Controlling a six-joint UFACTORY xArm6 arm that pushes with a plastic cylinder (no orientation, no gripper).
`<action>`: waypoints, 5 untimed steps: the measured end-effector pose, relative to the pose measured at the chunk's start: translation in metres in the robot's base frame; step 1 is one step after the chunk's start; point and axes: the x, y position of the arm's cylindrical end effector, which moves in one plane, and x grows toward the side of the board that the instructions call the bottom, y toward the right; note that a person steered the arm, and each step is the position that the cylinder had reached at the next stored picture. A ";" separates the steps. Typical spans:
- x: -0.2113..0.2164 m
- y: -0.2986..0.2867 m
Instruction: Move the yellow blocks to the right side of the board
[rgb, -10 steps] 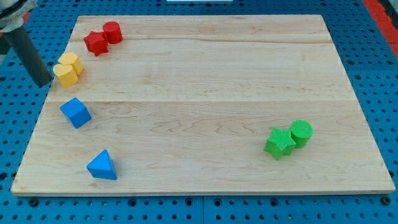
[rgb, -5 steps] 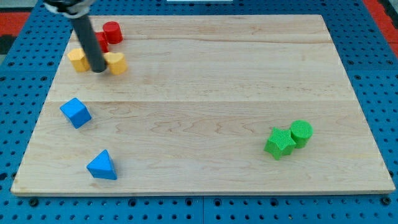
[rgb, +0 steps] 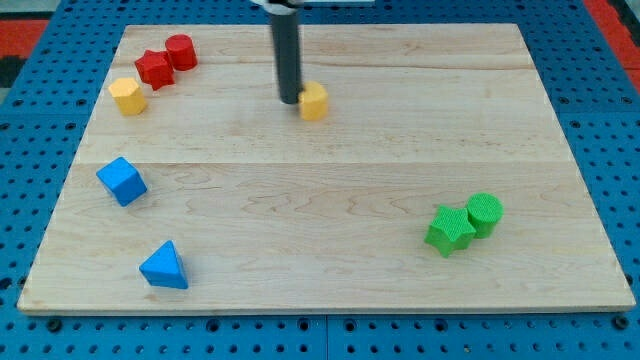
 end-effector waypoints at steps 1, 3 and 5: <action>0.019 0.072; 0.056 0.078; 0.069 -0.121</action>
